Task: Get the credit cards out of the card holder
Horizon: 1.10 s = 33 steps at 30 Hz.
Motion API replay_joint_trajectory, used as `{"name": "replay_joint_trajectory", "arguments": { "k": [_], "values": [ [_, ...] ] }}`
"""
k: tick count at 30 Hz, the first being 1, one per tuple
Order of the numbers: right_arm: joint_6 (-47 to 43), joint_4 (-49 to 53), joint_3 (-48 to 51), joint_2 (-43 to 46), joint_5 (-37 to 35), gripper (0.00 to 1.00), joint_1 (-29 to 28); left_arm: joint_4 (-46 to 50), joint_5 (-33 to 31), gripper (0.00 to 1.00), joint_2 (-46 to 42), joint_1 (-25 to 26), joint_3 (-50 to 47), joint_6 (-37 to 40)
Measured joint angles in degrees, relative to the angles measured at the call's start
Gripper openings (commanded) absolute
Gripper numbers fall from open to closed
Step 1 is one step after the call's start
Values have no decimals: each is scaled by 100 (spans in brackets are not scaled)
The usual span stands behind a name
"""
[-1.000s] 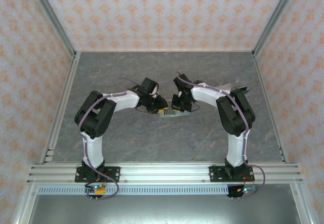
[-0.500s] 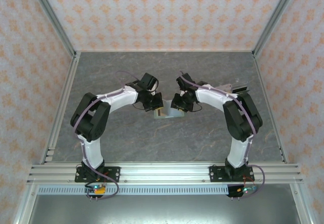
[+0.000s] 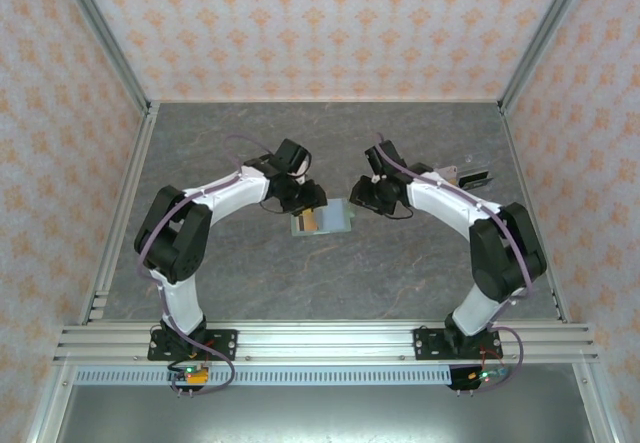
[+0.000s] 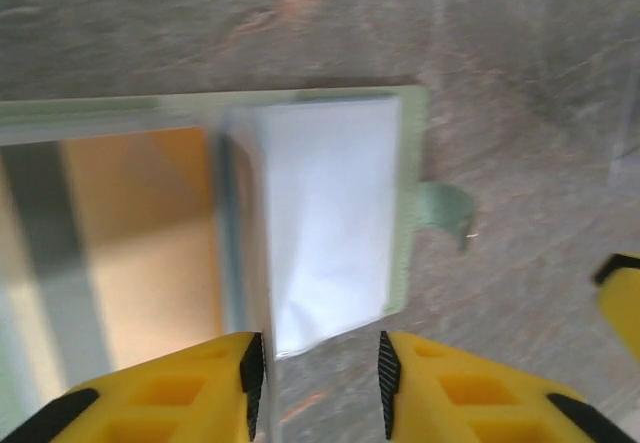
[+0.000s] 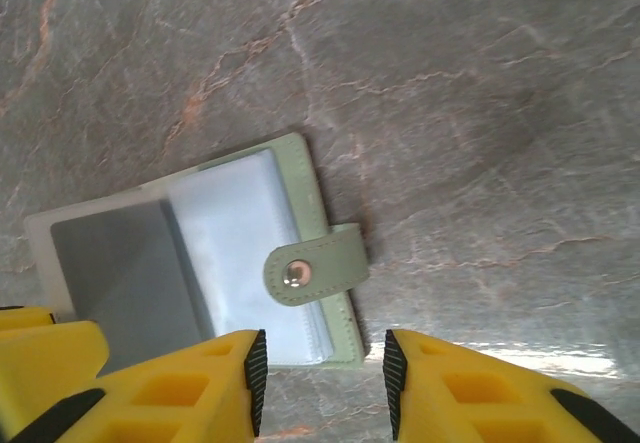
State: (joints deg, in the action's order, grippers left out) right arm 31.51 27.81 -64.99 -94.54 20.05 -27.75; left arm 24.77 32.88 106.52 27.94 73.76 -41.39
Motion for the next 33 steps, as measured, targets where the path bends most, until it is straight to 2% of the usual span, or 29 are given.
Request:
{"name": "replay_joint_trajectory", "arguments": {
  "k": [3,10,14,18,25,33],
  "values": [
    [24,-7,24,63,-127,37,4,-275,216,57,181,96,190,-153],
    [31,-4,24,153,-271,37,4,-614,415,60,636,140,538,-382],
    [-87,-4,0,114,-109,30,4,-664,372,54,610,-9,468,-446],
    [-282,0,-240,-221,63,25,-109,-704,219,46,376,-240,-35,-546],
    [-461,39,-688,-931,271,23,-625,-782,116,37,170,-356,-566,-660],
    [-520,138,-968,-1545,334,23,-671,-999,177,30,173,-350,-643,-680]
  ]
}}
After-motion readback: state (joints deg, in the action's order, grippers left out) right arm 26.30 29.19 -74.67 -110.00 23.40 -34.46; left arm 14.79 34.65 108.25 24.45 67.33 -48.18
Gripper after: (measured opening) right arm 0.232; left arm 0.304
